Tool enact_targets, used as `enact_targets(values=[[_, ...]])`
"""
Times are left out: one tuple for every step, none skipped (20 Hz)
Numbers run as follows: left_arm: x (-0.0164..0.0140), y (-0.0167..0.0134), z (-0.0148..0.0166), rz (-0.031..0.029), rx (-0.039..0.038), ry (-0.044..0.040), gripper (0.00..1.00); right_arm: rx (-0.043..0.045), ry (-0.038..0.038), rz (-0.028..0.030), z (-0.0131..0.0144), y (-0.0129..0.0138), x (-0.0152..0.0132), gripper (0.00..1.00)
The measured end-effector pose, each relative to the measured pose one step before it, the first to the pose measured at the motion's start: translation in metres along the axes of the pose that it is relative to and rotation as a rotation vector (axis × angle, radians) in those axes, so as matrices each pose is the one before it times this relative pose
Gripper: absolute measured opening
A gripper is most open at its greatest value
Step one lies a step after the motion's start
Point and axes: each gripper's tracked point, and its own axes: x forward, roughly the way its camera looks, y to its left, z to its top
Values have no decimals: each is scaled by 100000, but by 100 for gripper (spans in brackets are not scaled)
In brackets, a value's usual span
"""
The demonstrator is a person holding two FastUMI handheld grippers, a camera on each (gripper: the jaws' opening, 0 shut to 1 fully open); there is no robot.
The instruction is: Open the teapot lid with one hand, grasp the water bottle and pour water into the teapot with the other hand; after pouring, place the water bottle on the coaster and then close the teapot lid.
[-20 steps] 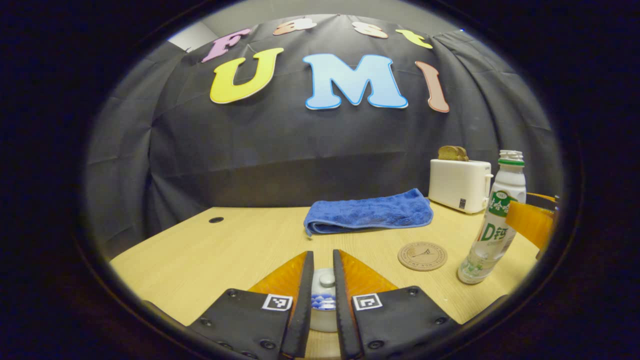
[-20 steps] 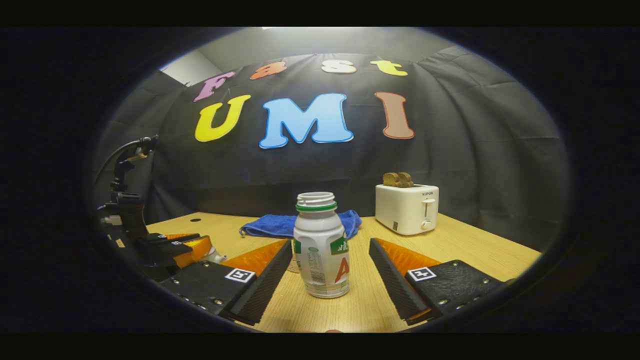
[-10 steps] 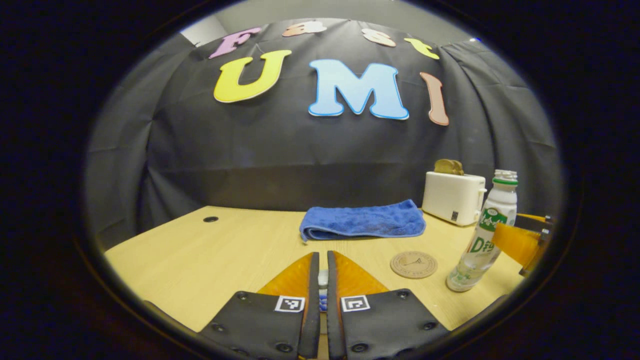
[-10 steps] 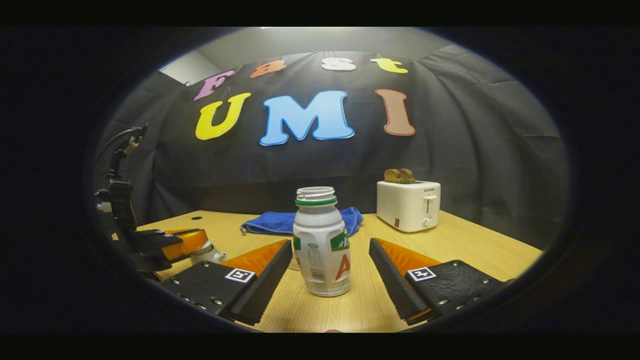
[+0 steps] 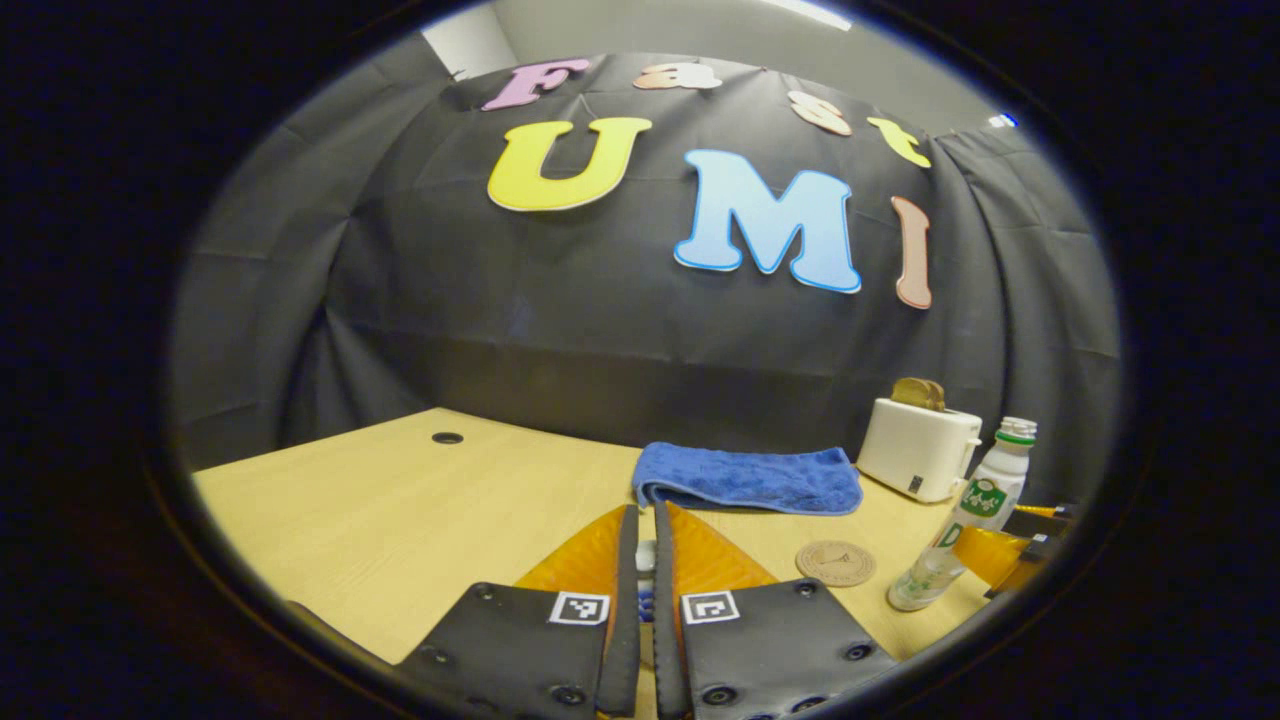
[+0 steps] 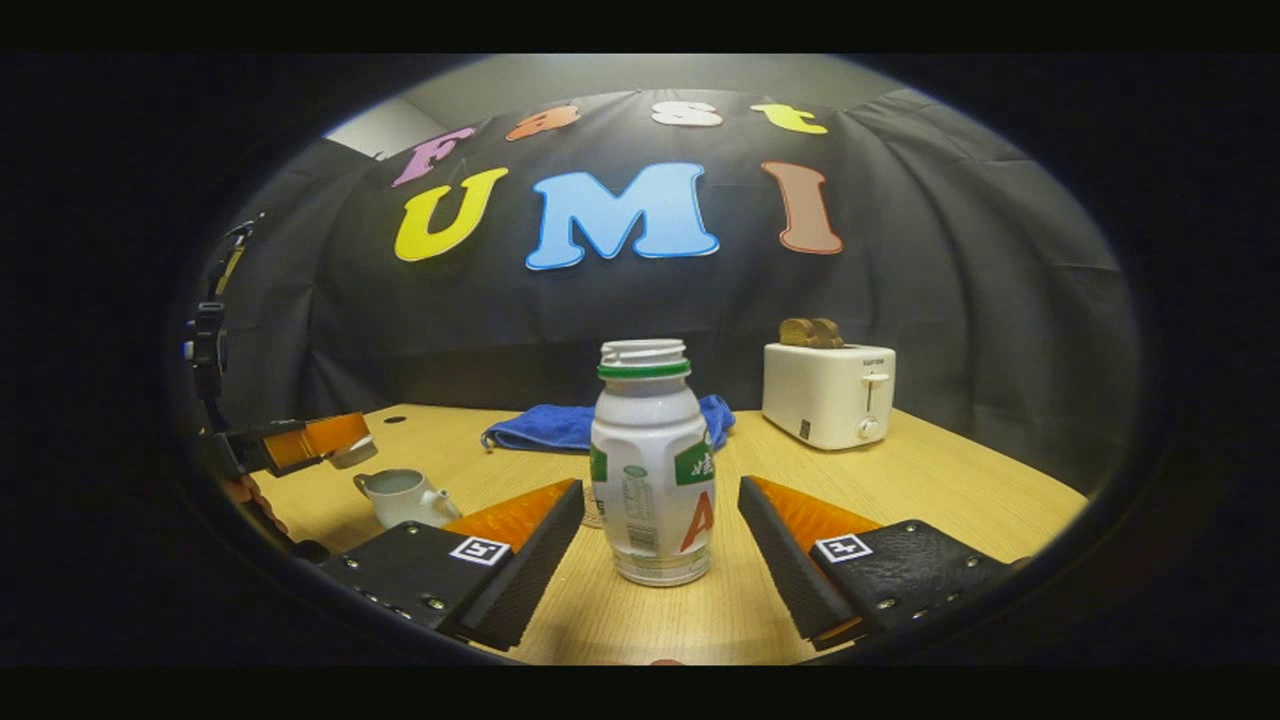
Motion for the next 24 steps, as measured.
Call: enact_targets(values=[[-107, 384, 13, 755, -1084, 20, 16, -419, 670, 189, -269, 72, 131, 95], [-50, 368, 29, 654, -744, 32, 16, -492, 736, 192, -208, 65, 99, 95], [58, 191, -68, 504, -457, 65, 16, -403, 620, 333, -200, 103, 112, 95], [62, 250, -64, 505, -396, 481, 9, -253, 779, 131, -213, 80, 49, 95], [32, 96, -181, 144, -353, 533, 16, -245, 802, -34, -217, 9, 155, 95], [-67, 67, -154, 137, -282, 582, 12, -363, 767, 54, -169, 55, 149, 95], [73, 54, -132, 96, -157, 450, 16, -438, 654, -328, -259, -40, 66, 95], [-18, 90, 25, 5, -151, 259, 12, -639, 897, -288, -112, -20, 86, 95], [26, 32, -74, -30, -262, 20, 12, -591, 724, -136, -338, -4, 235, 95], [-72, 13, 74, -68, -314, -3, 12, -632, 1106, 35, -194, 52, 161, 95], [51, 88, -46, 35, -309, 10, 16, -284, -445, 18, 176, 126, 75, 90], [-21, 83, 46, 27, -232, 102, 16, -634, 36, -423, -18, 0, 99, 88], [22, 38, -93, -25, -254, 102, 16, -574, -39, -857, 53, -221, -208, 88], [38, -9, 29, -136, -183, 230, 16, -320, -127, 399, 20, -30, 92, 82], [-70, 31, -64, -85, -104, 189, 16, -717, 0, 405, -43, 116, 93, 76], [-14, -8, 38, -120, 14, 182, 16, -782, -31, 380, 81, 159, -23, 76], [68, -9, -87, -18, 154, 130, 12, -688, -53, 476, 8, 251, 60, 75], [-53, 17, 18, -8, 197, 171, 16, -476, -72, 248, 72, 71, 4, 75], [118, -46, -122, -107, 31, 218, 16, -232, -3, 121, -123, -8, -19, 75], [62, -8, 23, -163, -55, 165, 16, -129, 8, 72, 83, 21, 35, 75], [-41, 31, -51, -79, -14, 90, 14, -127, -47, 97, -55, 18, -39, 75], [9, 50, 3, 112, 64, 38, 12, -517, -21, -60, 62, 11, -17, 75], [-11, -28, -69, 106, 94, 50, 16, -1213, 116, -356, 36, 64, 1, 75], [-25, 39, 67, 89, -19, -75, 12, -2401, 82, -1153, 158, -63, -14, 75]])
